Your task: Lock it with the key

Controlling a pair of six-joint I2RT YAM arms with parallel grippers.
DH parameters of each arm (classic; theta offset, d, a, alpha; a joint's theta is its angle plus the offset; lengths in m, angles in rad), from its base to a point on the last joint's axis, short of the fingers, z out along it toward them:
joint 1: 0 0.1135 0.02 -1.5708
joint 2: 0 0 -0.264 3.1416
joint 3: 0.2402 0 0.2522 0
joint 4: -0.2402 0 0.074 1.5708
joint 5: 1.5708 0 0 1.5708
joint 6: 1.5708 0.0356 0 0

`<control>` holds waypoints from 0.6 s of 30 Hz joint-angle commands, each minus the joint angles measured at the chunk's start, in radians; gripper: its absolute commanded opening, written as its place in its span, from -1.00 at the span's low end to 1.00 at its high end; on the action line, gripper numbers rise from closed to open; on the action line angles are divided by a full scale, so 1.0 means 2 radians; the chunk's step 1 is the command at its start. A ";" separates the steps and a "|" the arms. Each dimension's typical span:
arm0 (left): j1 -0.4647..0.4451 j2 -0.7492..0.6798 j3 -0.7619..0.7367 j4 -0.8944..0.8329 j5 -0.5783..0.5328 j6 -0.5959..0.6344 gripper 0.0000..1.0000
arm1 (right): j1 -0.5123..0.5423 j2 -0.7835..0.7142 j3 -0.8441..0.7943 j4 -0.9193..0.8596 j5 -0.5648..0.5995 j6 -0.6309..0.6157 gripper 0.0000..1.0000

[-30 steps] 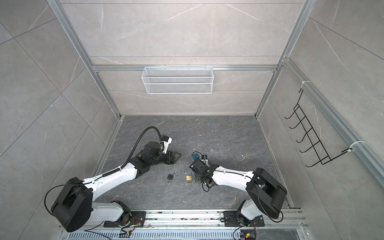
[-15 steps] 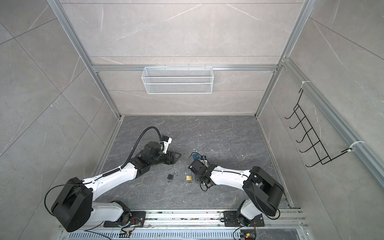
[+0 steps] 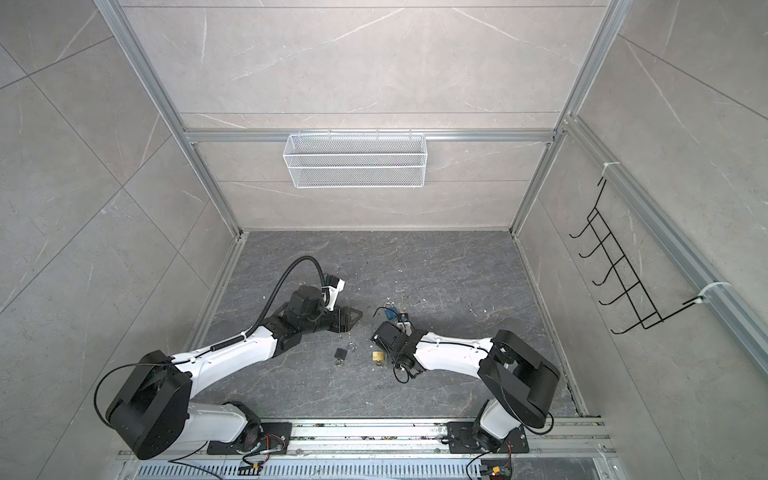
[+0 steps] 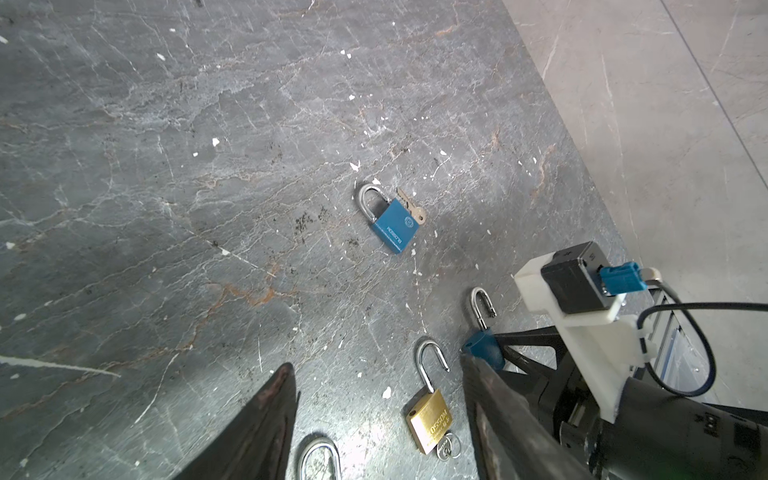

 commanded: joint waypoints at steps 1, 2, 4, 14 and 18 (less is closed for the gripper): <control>-0.001 0.002 -0.001 0.026 0.011 -0.001 0.31 | 0.001 0.017 0.002 -0.012 0.009 0.010 -0.06; 0.000 0.003 0.000 0.026 0.013 -0.001 0.31 | 0.001 0.017 0.003 -0.012 0.009 0.009 -0.11; -0.001 0.005 0.001 0.027 0.014 -0.001 0.31 | 0.000 0.017 0.004 -0.011 0.010 0.008 -0.12; -0.001 0.016 0.002 0.034 0.027 -0.006 0.27 | 0.001 0.003 0.011 -0.021 0.019 -0.012 -0.32; -0.001 0.020 0.006 0.034 0.039 -0.008 0.23 | 0.001 -0.021 0.016 -0.022 0.024 -0.047 -0.48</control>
